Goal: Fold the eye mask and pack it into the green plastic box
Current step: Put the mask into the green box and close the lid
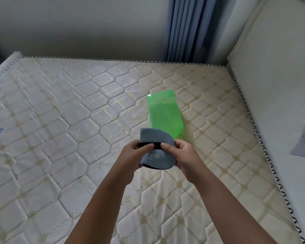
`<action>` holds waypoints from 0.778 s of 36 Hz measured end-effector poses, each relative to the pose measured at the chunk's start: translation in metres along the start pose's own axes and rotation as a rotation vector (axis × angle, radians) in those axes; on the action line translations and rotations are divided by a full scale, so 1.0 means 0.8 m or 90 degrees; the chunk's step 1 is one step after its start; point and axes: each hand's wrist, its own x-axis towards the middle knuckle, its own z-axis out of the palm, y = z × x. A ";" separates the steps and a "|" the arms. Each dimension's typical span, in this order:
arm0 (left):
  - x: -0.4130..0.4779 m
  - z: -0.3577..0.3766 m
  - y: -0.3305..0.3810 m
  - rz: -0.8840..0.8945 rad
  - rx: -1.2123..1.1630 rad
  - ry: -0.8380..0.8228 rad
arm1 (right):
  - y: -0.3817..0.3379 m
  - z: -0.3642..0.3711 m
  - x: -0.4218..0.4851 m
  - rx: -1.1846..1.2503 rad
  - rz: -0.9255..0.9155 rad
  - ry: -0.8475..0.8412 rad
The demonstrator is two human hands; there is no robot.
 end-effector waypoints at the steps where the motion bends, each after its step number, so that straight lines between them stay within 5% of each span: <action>1: 0.013 -0.004 -0.009 -0.009 0.011 -0.002 | 0.012 -0.001 0.013 -0.007 0.007 0.008; 16: 0.201 -0.085 -0.286 -0.148 0.287 0.039 | 0.319 -0.019 0.197 -0.224 0.177 0.127; 28: 0.252 -0.108 -0.389 -0.227 0.396 0.101 | 0.414 -0.025 0.229 -0.677 0.197 0.106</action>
